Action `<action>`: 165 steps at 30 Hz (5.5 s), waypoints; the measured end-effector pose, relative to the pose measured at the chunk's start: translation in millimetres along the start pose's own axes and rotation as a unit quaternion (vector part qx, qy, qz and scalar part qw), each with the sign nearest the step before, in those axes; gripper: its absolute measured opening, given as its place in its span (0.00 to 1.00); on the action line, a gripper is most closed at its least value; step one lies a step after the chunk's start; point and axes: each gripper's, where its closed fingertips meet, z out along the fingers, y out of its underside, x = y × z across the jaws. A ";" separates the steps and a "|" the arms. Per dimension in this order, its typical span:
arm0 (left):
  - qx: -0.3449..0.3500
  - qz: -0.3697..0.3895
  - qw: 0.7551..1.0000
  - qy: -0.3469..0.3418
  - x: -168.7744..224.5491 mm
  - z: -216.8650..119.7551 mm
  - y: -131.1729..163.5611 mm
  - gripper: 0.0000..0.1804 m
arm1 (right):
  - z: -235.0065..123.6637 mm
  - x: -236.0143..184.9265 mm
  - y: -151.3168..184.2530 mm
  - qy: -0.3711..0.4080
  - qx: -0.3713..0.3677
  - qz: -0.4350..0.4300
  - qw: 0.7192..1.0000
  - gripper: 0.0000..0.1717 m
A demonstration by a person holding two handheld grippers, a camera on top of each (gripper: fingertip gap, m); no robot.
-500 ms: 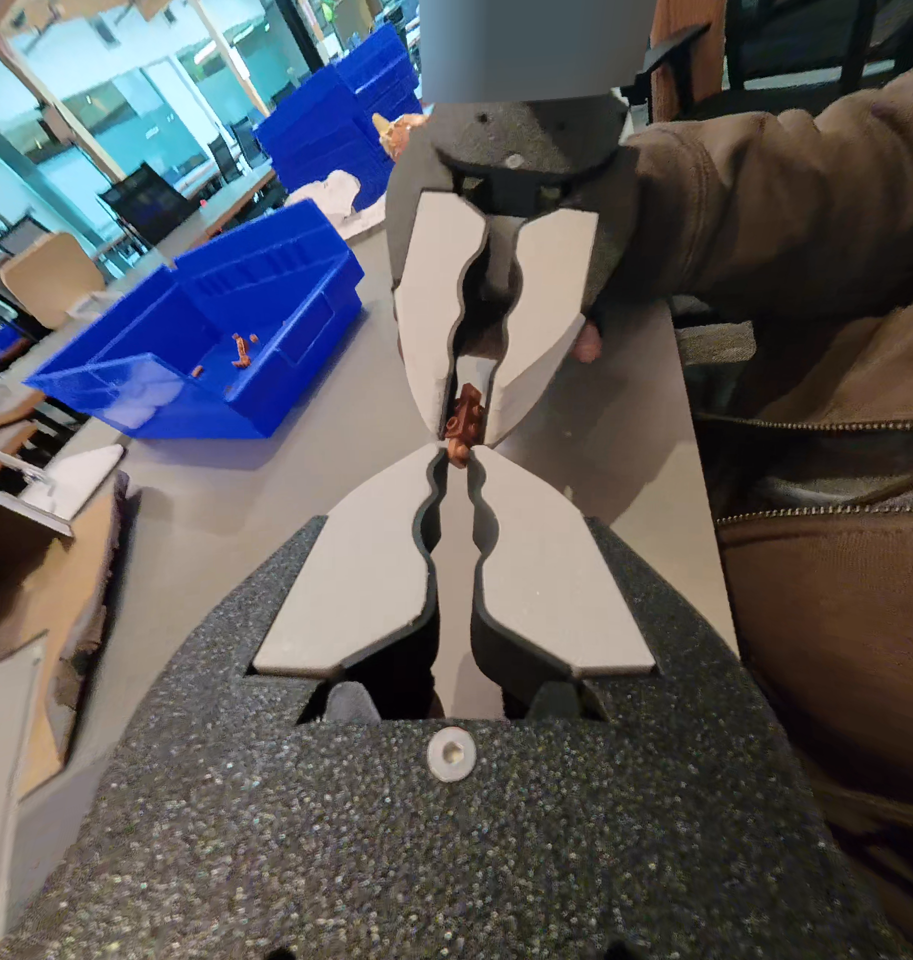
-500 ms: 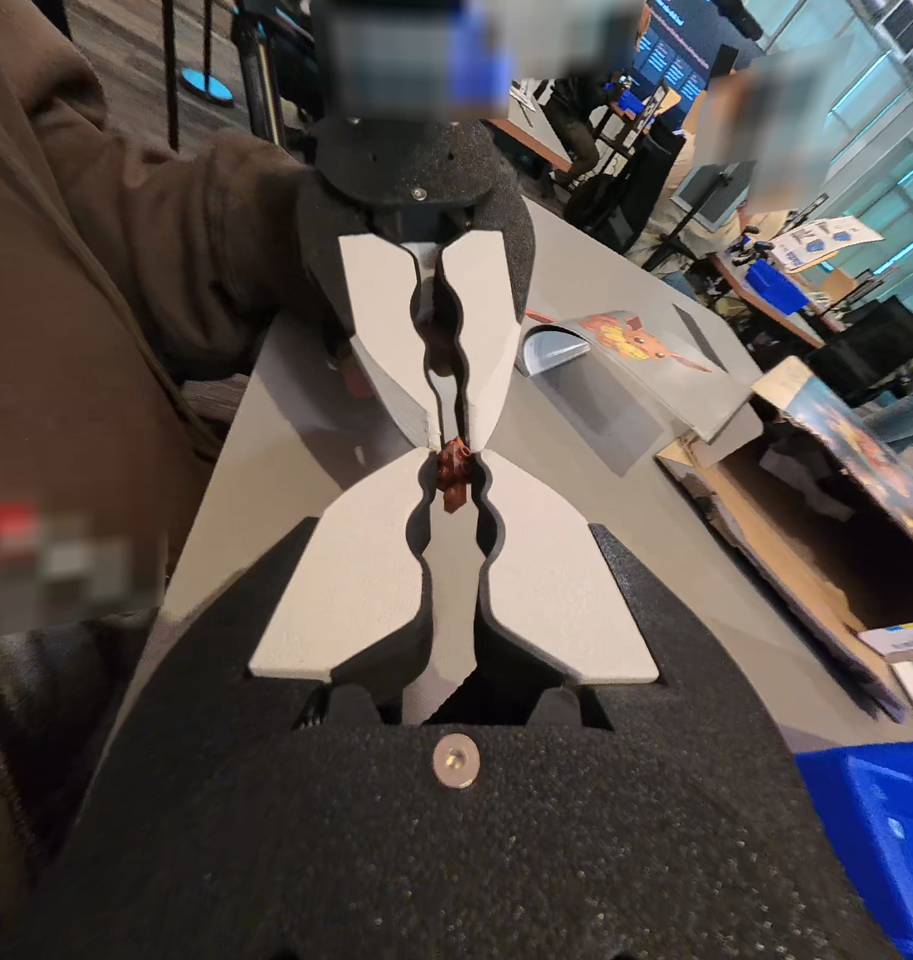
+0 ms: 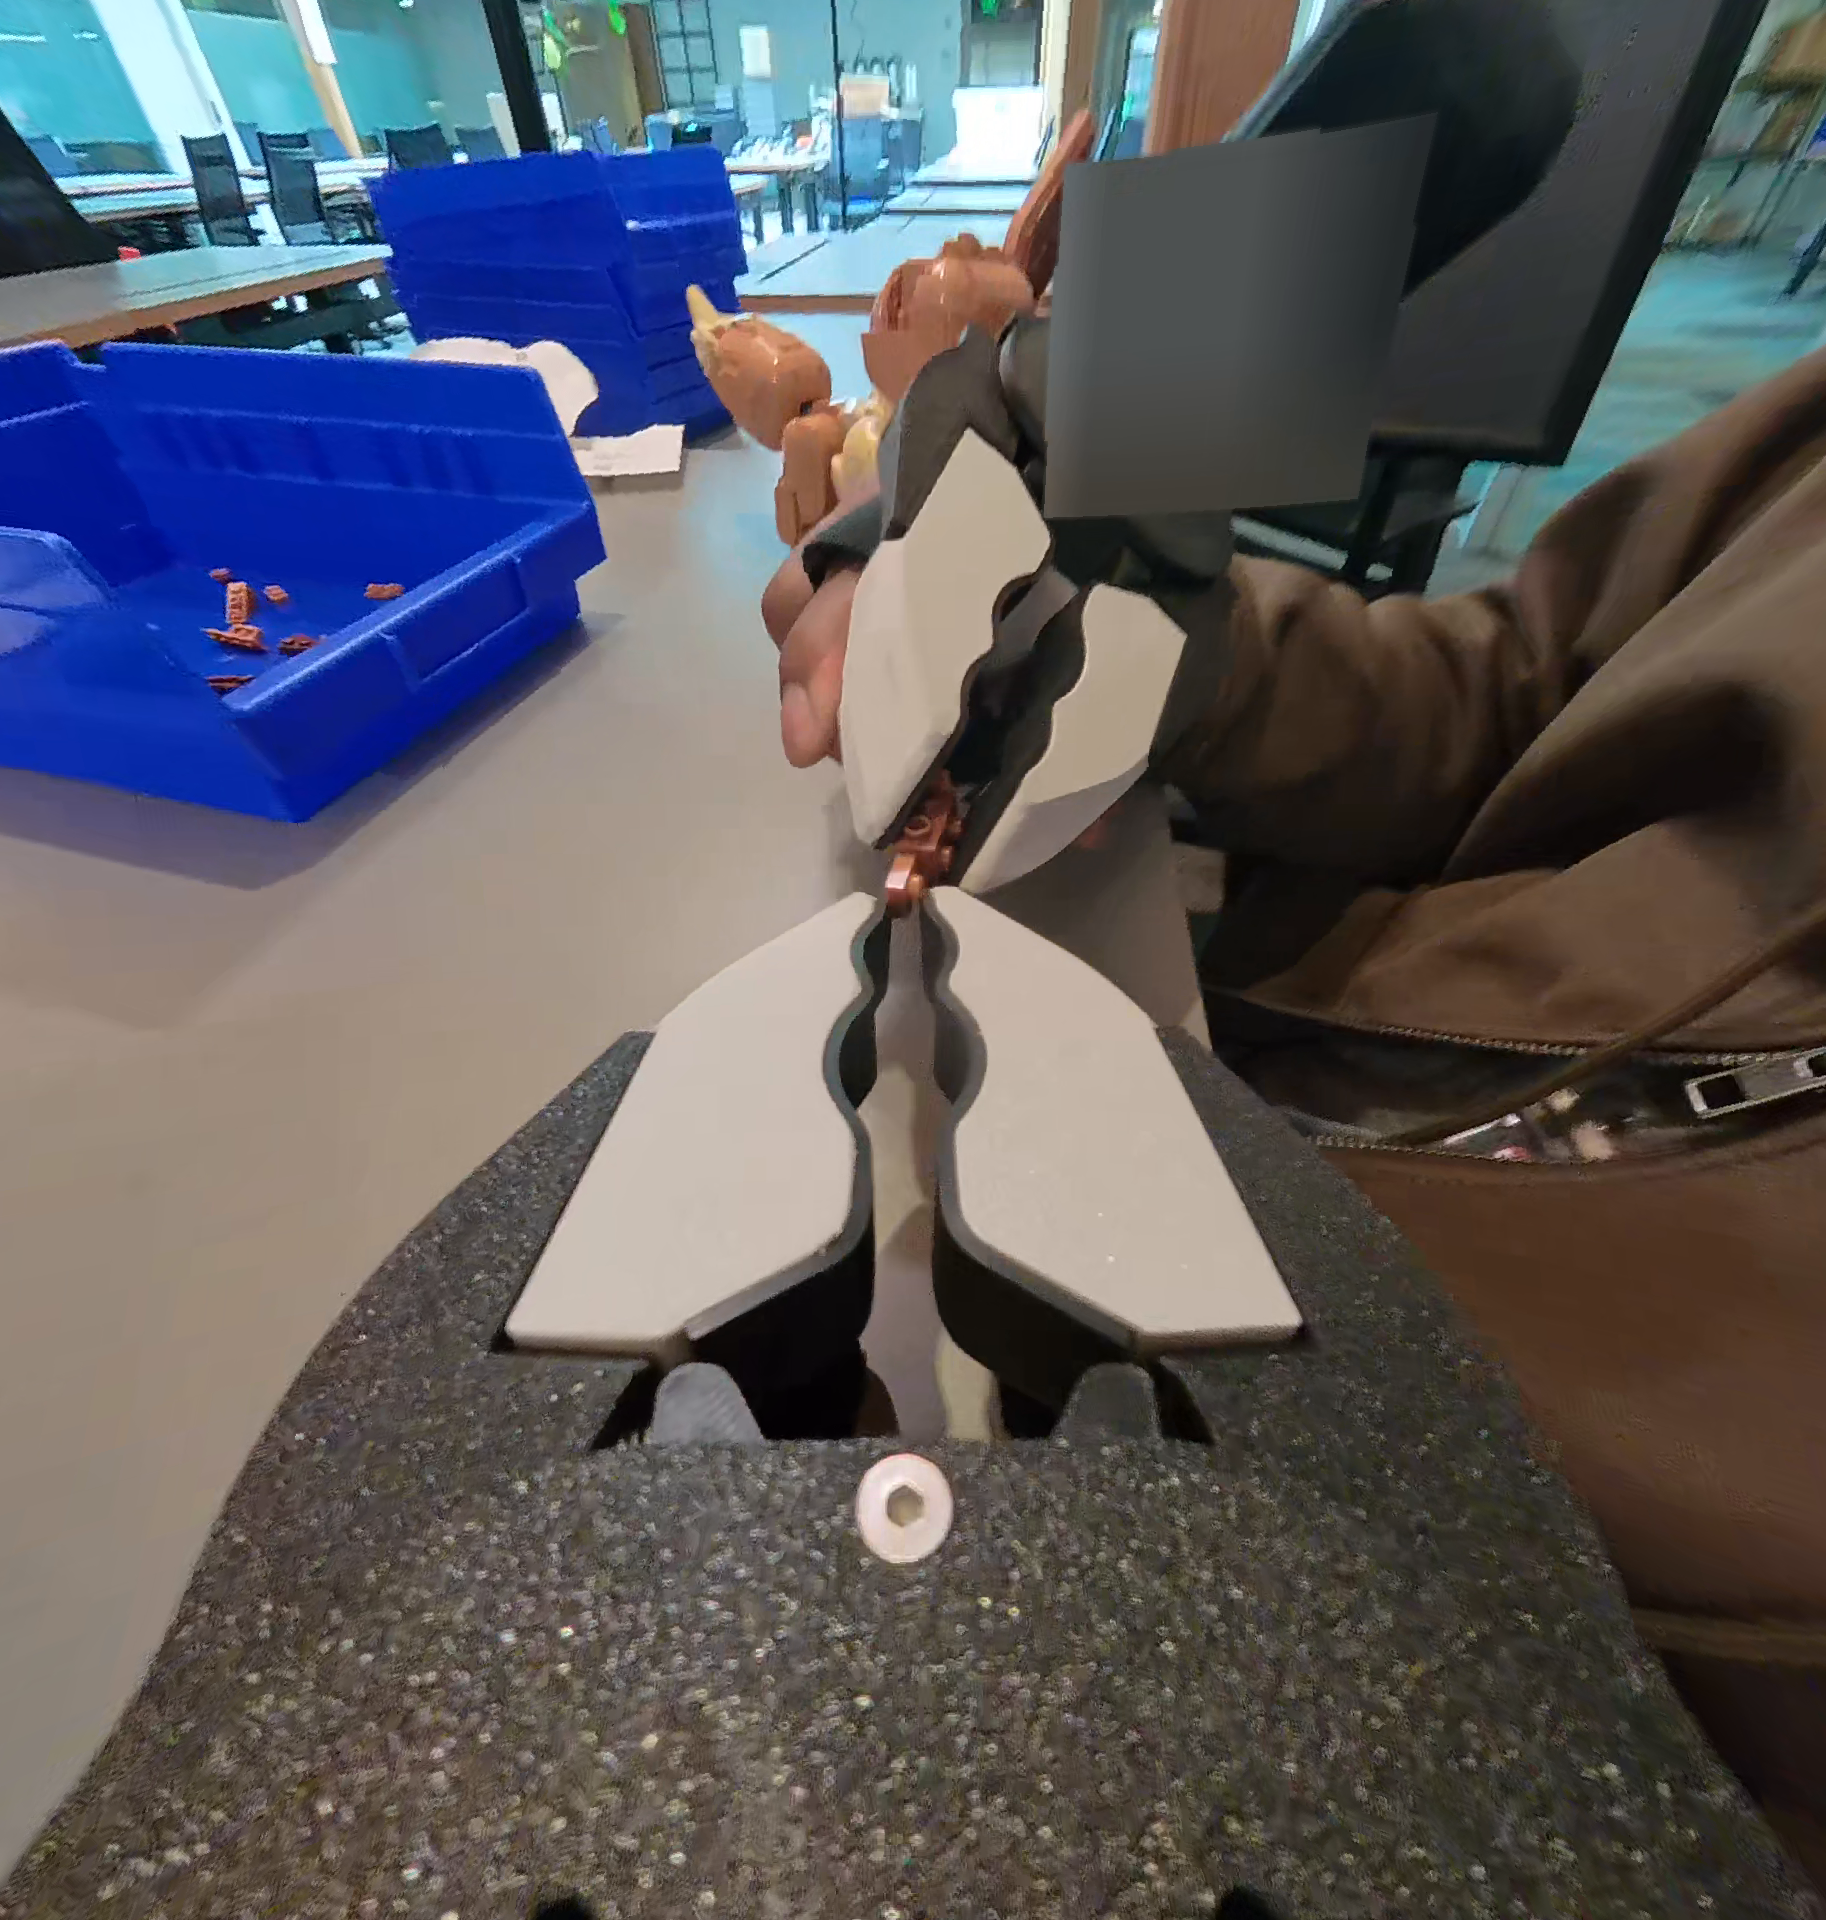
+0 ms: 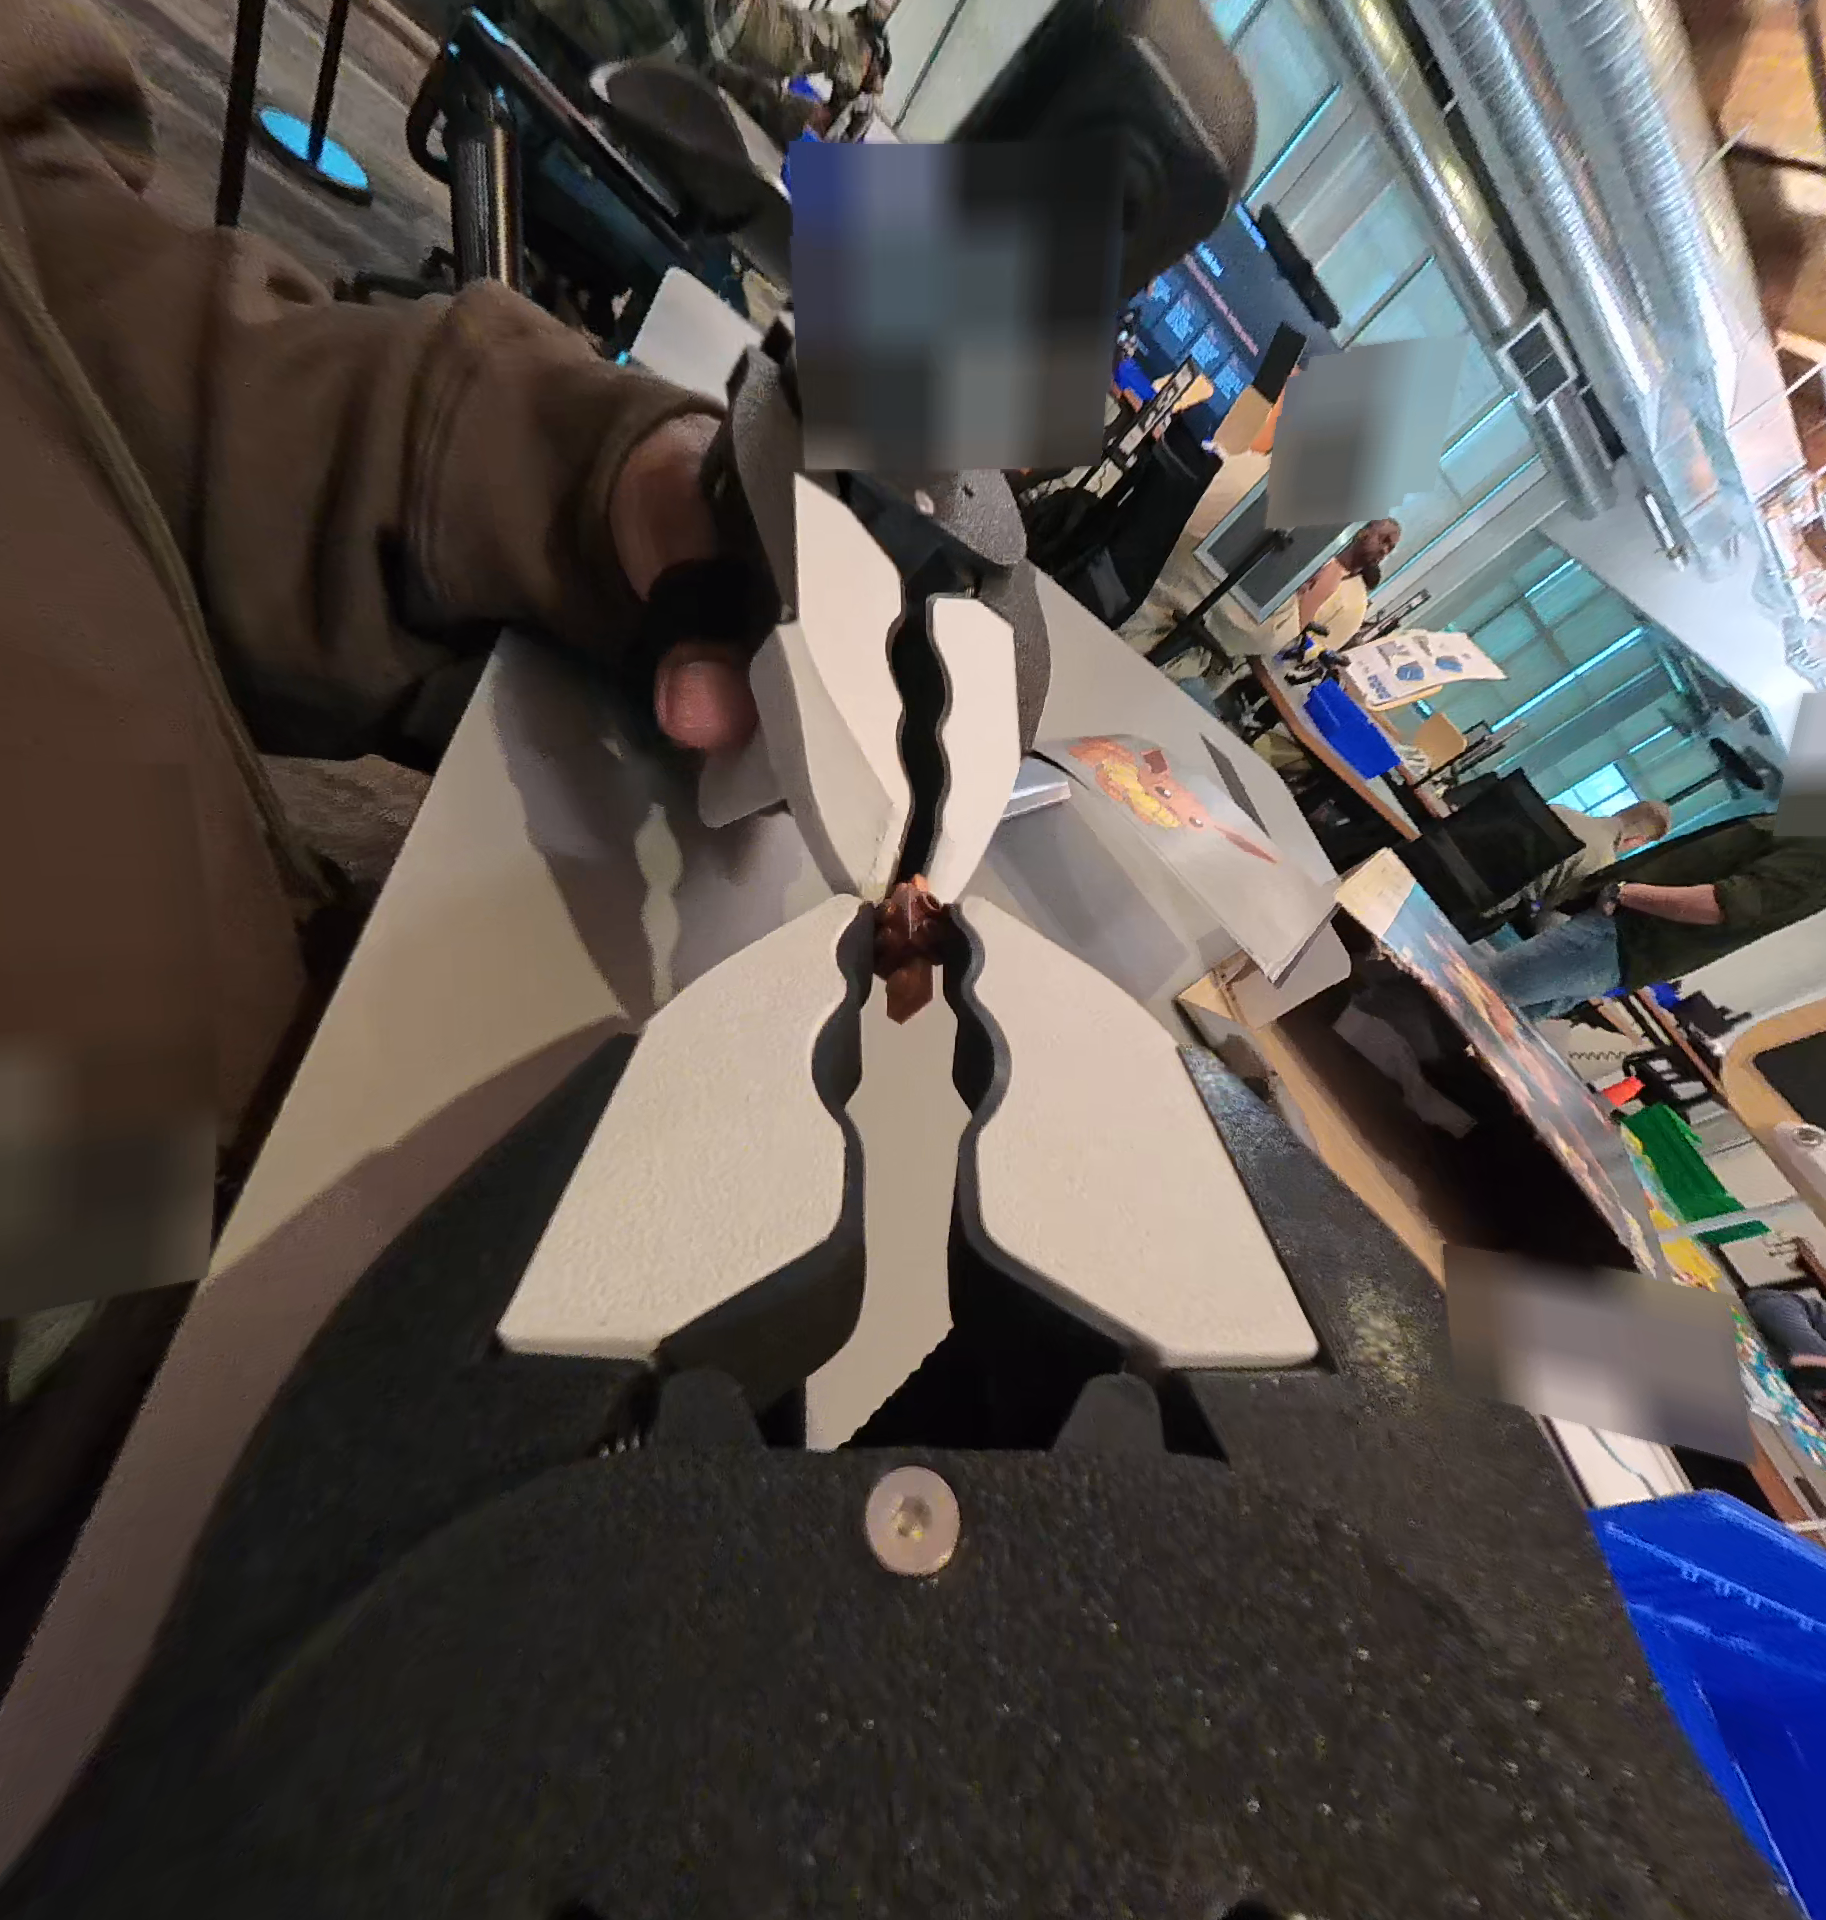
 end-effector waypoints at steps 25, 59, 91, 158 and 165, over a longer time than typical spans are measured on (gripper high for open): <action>0.092 -0.048 0.993 0.059 13.1 -8.9 -23.7 0.05 | -9.1 -0.8 -23.7 -0.010 0.073 0.024 0.997 0.07; 0.089 -0.002 0.994 0.069 21.6 -6.2 -23.8 0.03 | -7.8 -4.8 -27.2 -0.024 0.083 0.034 0.996 0.07; 0.094 -0.140 0.984 -0.051 -35.6 -15.6 -17.1 0.03 | -100.8 230.7 157.5 0.420 -0.229 0.286 0.830 0.13; 0.051 -0.029 0.998 -0.007 -6.7 60.7 -44.8 0.18 | -434.9 42.9 8.7 0.425 -0.136 0.296 0.845 0.25; 0.005 0.119 0.992 0.042 8.1 185.6 -115.5 0.34 | -387.0 38.6 72.3 0.343 -0.084 0.367 0.860 0.38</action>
